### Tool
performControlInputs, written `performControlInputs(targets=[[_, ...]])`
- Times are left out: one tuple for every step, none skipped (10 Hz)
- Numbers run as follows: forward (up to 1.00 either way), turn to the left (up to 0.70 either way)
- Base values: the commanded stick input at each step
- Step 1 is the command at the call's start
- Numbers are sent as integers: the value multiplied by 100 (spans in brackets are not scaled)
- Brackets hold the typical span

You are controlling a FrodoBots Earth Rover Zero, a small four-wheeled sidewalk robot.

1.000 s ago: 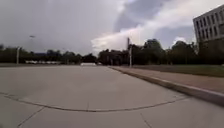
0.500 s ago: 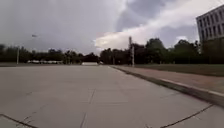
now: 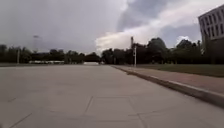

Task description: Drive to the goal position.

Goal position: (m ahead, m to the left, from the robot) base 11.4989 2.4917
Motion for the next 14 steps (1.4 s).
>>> performControlInputs(targets=[[100, 0], [100, 0], [100, 0], [100, 0], [100, 0], [100, 0], [100, 0], [100, 0], [100, 0], [100, 0], [100, 0], [100, 0], [100, 0], [100, 0]])
